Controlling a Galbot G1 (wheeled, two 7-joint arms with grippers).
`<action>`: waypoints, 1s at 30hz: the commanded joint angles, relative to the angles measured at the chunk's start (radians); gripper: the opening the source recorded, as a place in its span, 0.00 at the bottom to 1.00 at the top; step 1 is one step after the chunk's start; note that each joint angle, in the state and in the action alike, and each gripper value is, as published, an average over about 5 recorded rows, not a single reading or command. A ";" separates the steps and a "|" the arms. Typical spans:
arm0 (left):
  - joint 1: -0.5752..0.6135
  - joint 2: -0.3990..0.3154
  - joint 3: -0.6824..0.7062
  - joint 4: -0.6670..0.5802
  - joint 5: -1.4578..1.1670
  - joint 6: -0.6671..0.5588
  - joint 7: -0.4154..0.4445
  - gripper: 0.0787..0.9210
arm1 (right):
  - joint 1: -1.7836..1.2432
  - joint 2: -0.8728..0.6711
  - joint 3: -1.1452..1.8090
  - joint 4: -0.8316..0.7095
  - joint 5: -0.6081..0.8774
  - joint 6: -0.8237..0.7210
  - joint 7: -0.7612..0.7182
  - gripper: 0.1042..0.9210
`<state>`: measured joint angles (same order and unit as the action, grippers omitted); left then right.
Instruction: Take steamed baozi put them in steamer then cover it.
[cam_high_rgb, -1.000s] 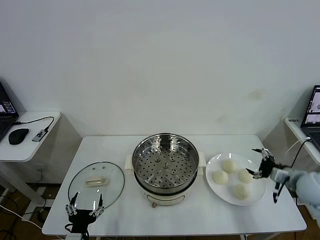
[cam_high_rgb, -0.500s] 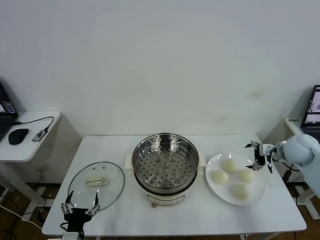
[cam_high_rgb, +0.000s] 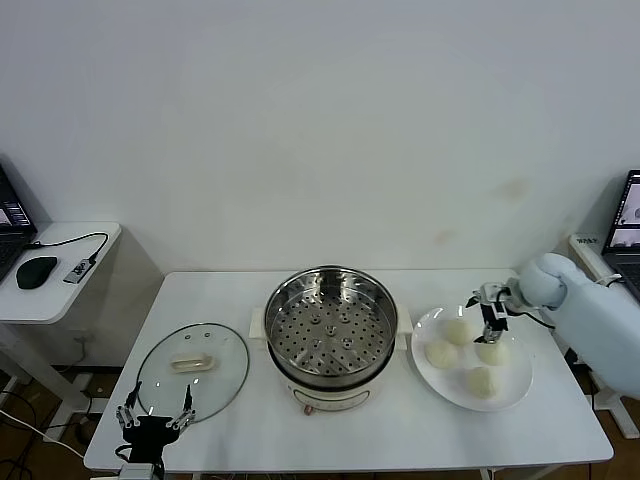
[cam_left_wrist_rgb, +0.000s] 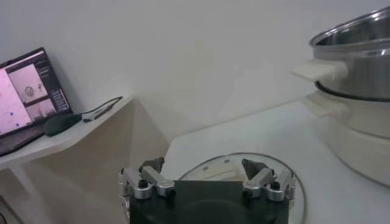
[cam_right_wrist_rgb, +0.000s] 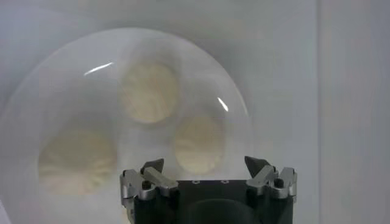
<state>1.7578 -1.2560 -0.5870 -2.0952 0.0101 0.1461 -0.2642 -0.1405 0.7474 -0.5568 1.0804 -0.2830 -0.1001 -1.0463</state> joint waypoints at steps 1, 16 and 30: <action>-0.002 0.003 -0.004 -0.002 0.001 0.001 0.001 0.88 | 0.040 0.065 -0.067 -0.092 -0.032 0.008 -0.011 0.88; -0.006 0.007 -0.011 -0.006 -0.006 -0.004 -0.003 0.88 | 0.016 0.094 -0.029 -0.141 -0.040 0.018 0.017 0.80; -0.009 0.004 -0.011 -0.009 -0.013 -0.005 -0.003 0.88 | 0.035 0.063 -0.039 -0.095 -0.022 0.019 0.016 0.55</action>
<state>1.7490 -1.2522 -0.5979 -2.1032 0.0022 0.1408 -0.2677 -0.1142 0.8156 -0.5931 0.9734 -0.3101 -0.0820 -1.0315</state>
